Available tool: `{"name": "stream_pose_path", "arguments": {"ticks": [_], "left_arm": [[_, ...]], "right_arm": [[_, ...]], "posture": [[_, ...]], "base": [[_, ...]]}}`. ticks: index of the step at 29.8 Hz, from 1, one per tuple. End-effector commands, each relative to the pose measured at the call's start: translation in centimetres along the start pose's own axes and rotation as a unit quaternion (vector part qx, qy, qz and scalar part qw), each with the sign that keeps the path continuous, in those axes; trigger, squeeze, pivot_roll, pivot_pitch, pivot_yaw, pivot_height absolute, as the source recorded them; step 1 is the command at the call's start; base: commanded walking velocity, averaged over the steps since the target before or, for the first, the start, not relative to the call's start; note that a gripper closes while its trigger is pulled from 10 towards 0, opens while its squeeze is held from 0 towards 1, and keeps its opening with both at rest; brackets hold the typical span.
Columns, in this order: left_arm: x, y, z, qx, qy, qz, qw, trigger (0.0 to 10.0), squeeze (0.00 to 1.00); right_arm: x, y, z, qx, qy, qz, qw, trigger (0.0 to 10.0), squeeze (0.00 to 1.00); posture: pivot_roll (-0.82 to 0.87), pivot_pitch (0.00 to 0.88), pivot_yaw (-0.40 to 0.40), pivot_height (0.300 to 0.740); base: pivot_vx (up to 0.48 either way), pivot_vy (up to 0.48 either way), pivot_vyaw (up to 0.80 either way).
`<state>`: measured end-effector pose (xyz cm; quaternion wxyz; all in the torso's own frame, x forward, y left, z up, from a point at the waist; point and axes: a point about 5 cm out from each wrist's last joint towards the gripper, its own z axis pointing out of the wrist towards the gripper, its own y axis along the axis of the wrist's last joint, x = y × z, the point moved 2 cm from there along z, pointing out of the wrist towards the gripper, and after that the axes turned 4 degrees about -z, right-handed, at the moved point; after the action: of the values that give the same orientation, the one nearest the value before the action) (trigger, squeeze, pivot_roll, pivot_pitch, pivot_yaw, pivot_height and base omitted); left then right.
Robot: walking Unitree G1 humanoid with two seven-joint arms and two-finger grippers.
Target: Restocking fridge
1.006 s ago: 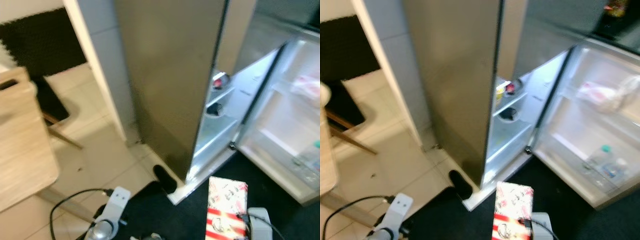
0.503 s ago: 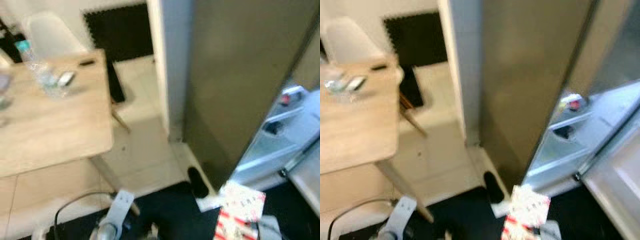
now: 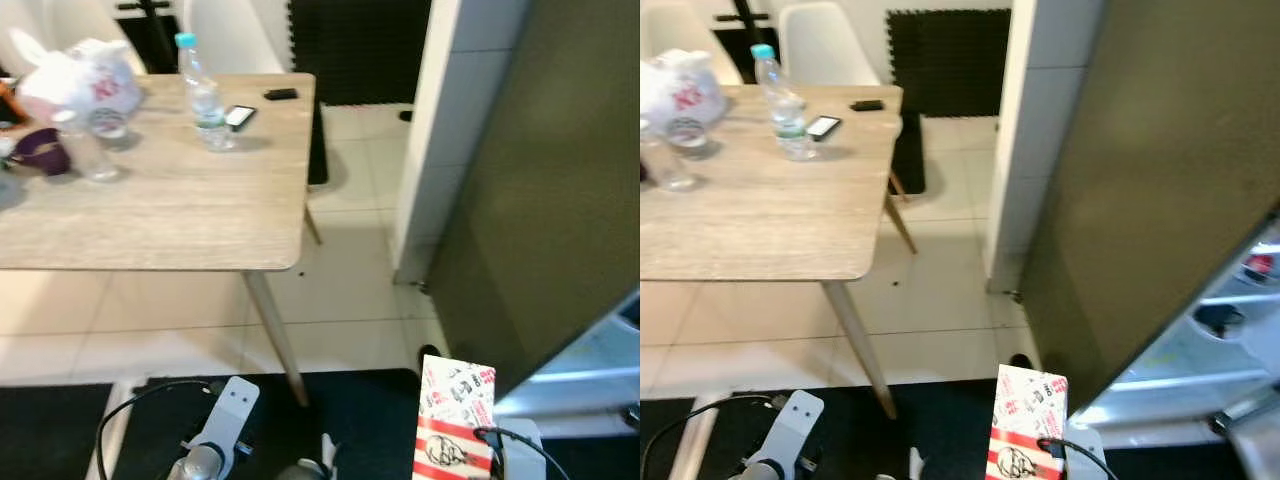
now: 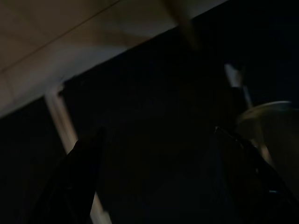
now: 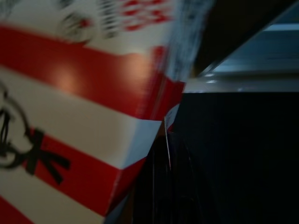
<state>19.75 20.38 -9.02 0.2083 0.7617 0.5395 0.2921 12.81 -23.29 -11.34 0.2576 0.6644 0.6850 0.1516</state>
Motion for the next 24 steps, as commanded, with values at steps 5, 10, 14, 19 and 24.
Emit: {"name": "stream_pose_path", "arguments": {"ticks": [5,10,14,19,24], "left_arm": [[-0.19,-0.20,-0.02,0.005,-0.003,-0.003,1.000,10.0,0.00],[-0.28,-0.17,0.01,0.006,-0.004,-0.006,1.000,10.0,0.00],[-0.32,-0.15,0.02,0.006,-0.005,-0.007,1.000,10.0,0.00],[-0.35,-0.04,0.06,0.005,-0.006,-0.009,1.000,10.0,0.00],[-0.34,0.28,0.16,0.001,-0.005,-0.010,1.000,10.0,0.00]], "right_arm": [[0.02,-0.53,-0.14,0.008,0.000,-0.001,1.000,10.0,0.00],[-0.03,-0.51,-0.13,0.008,-0.002,0.002,1.000,10.0,0.00],[-0.05,-0.50,-0.13,0.008,-0.002,0.002,1.000,10.0,0.00],[-0.12,-0.42,-0.12,0.006,-0.005,0.010,1.000,10.0,0.00],[-0.23,-0.33,-0.11,0.002,-0.007,0.019,1.000,10.0,0.00]], "posture": [[-0.07,0.104,-0.004,0.740],[-0.07,0.103,-0.005,0.740],[-0.07,0.103,-0.005,0.740],[-0.07,0.102,-0.005,0.740],[-0.07,0.103,-0.005,0.740]], "base": [[0.000,0.000,0.80],[0.000,0.000,0.79],[0.000,0.000,0.64],[0.000,0.000,0.12],[0.000,0.000,0.00]]}}
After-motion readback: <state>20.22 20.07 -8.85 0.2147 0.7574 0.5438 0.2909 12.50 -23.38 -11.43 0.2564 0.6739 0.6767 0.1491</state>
